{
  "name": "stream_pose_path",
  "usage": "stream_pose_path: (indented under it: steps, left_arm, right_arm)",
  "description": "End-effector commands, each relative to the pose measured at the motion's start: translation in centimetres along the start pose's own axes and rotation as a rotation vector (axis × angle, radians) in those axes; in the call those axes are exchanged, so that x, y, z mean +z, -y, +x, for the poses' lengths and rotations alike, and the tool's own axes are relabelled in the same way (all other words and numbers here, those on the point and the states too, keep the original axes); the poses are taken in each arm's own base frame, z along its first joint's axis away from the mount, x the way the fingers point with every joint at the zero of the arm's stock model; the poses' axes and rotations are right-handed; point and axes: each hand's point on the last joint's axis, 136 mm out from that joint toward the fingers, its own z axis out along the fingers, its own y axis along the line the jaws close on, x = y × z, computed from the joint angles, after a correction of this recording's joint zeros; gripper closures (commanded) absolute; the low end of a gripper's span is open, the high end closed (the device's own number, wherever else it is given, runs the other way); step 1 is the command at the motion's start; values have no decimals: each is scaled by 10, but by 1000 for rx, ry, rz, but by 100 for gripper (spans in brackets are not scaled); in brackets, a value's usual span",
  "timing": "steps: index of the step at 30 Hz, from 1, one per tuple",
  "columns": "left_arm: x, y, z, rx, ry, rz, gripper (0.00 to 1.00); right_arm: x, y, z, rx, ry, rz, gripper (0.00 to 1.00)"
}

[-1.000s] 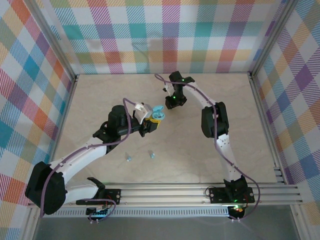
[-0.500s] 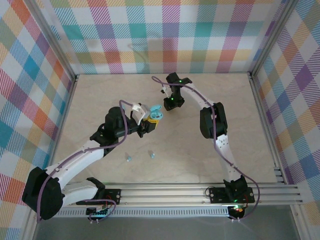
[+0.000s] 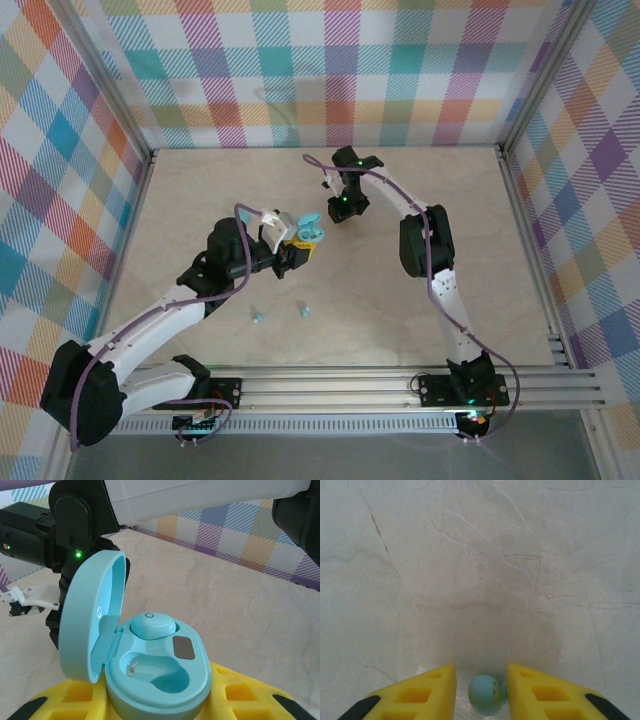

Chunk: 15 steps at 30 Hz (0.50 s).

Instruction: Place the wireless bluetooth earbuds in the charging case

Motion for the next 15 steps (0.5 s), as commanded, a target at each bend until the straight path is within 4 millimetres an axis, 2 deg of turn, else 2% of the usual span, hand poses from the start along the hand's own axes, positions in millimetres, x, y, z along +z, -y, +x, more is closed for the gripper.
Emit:
stream_pose_path:
  steps: [1,7,11,15]
  left_arm:
    - [-6,5,-6,4,20,6,100]
    - [-10,6,-8,12,23,0,100]
    - [-11,7,-8,10,24,1,100]
    - [-13,7,-10,10,27,-5,100]
  right_arm:
    - [-7,-7,11,-5,-39,-11,71]
    - [-7,-6,13,-5,-52,-3,75]
    - [-10,-4,15,-14,-64,12,68]
    - [-9,-2,19,-37,-79,23,67]
